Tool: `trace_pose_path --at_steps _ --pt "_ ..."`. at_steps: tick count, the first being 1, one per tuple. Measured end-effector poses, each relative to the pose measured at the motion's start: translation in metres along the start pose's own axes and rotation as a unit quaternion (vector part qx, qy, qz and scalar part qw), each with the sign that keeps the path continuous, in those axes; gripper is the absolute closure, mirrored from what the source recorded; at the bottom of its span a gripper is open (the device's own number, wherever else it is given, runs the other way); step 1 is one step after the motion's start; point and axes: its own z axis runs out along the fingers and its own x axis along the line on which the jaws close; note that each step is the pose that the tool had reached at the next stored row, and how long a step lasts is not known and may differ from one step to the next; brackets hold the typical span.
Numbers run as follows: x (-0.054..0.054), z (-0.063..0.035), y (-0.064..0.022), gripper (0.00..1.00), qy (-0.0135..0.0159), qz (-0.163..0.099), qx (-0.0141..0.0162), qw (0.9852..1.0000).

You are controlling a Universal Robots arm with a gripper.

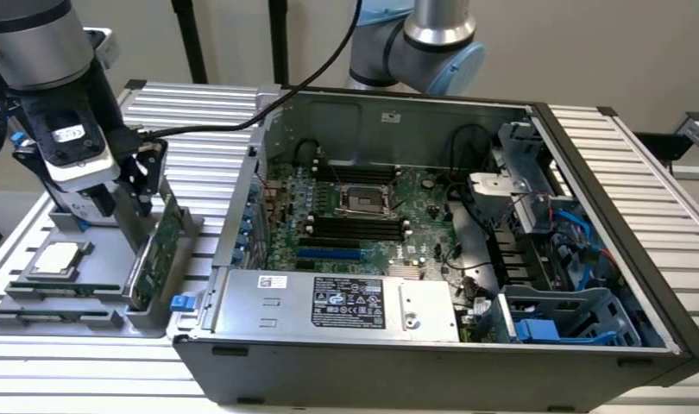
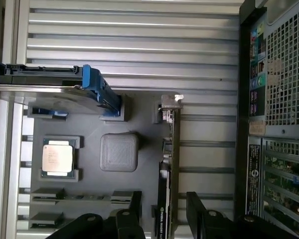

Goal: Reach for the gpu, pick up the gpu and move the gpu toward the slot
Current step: 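Pick up the gpu and move the gpu toward the slot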

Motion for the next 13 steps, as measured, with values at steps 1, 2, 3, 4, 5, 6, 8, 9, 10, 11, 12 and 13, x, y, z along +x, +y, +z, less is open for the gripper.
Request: trace_pose_path --at_steps 1,2,3,4,5,6,8,9,10,11,12,13 --pt "0.0 0.0018 -0.0003 0.52 -0.0004 0.0 0.0 1.0" --pt "0.0 0.0036 -0.0006 0.52 -0.0008 0.001 0.0001 1.0" --pt "0.0 0.0055 -0.001 0.52 -0.0012 0.002 0.0001 1.0" --pt "0.0 0.0074 -0.0016 0.52 -0.0017 0.004 0.0001 1.0" --pt "0.0 0.0091 -0.0022 0.52 -0.0023 0.005 0.0001 1.0" --pt "0.0 0.0109 -0.0028 0.52 -0.0031 0.007 0.0002 1.0" --pt "0.0 0.0146 -0.0039 0.52 -0.0046 0.01 0.0002 0.9999" --pt "0.0 0.0163 -0.0043 0.52 -0.0051 0.011 0.0003 0.9999" --pt "0.0 0.018 -0.0047 0.52 -0.0053 0.012 0.0002 0.9999" --pt "0.0 0.0199 -0.005 0.52 -0.0054 0.013 0.0003 0.9999" --pt "0.0 0.0217 -0.0052 0.52 -0.0055 0.014 0.0003 0.9999" --pt "0.001 0.0235 -0.0053 0.52 -0.0056 0.014 0.0003 0.9999"
